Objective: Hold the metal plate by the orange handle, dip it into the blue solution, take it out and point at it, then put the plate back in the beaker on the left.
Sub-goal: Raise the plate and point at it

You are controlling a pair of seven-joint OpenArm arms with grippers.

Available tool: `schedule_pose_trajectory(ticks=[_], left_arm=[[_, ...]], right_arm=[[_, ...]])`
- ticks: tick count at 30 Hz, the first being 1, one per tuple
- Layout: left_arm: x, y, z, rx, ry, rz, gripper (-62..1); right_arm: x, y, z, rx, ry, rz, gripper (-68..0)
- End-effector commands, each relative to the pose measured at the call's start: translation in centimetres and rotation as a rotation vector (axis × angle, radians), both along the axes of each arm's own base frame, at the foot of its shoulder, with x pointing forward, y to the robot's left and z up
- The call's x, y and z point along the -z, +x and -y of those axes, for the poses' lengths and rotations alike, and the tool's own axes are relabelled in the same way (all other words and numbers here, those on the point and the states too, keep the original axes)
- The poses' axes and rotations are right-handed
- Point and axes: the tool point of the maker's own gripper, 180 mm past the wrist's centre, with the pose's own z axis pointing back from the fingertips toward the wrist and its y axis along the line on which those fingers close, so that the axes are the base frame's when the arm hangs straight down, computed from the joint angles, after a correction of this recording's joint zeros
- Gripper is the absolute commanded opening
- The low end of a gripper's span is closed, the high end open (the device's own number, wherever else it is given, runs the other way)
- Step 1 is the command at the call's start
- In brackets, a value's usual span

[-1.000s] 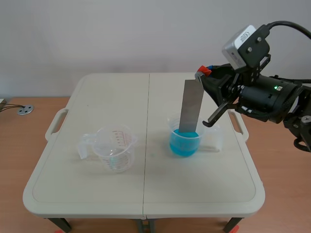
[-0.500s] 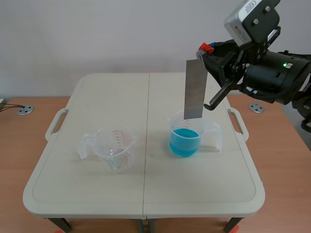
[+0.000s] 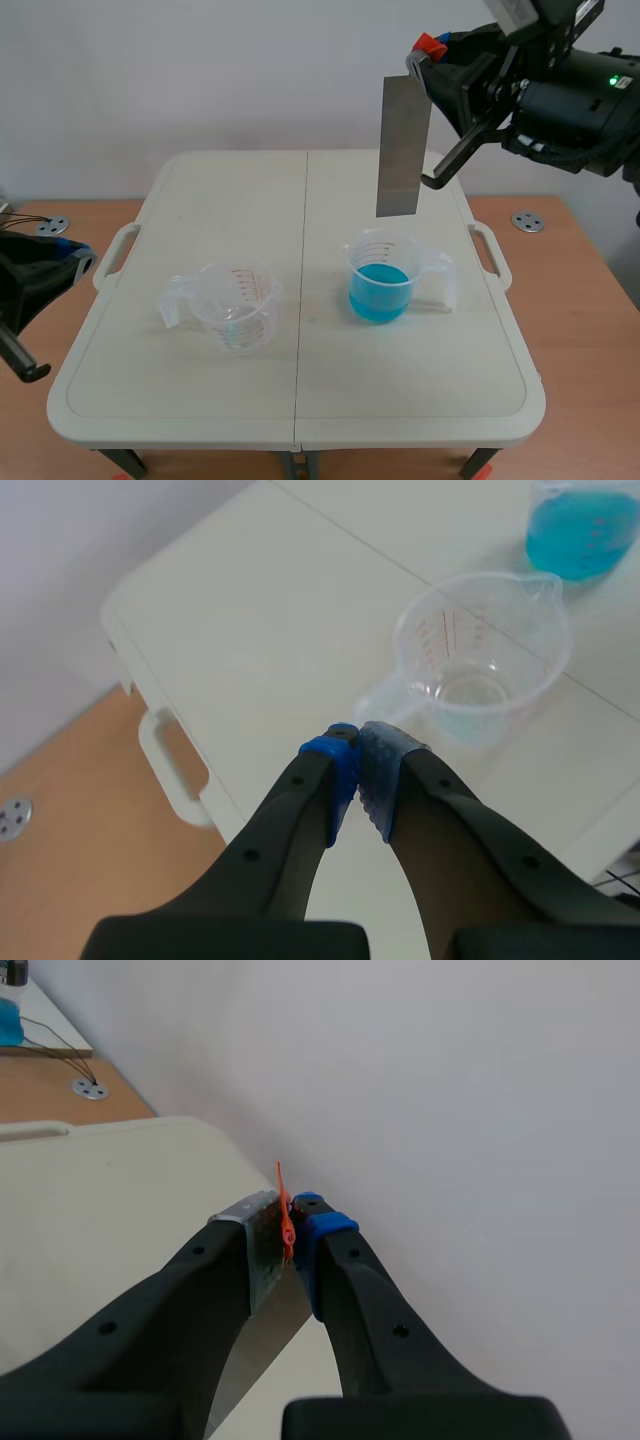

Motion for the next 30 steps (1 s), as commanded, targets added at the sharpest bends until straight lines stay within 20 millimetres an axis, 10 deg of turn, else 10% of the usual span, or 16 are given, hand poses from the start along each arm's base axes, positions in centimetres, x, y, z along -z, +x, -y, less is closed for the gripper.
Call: schedule_pose_trajectory(ticks=[1, 10, 30], left_arm=[[-1.1, 1.0, 0.9, 0.019, -0.015, 0.034, -59.5], [-3.0, 4.3, 7.0, 0.151, -0.027, 0.087, -59.5], [-0.9, 8.4, 15.5, 0.269, 0.021, 0.101, -59.5]], right_arm=[[-1.9, -0.2, 0.1, -0.008, 0.015, 0.049, -66.2], [-3.8, -0.8, -0.2, -0.011, 0.023, 0.087, -66.2], [-4.6, -1.0, -0.3, -0.012, 0.059, 0.079, -66.2]])
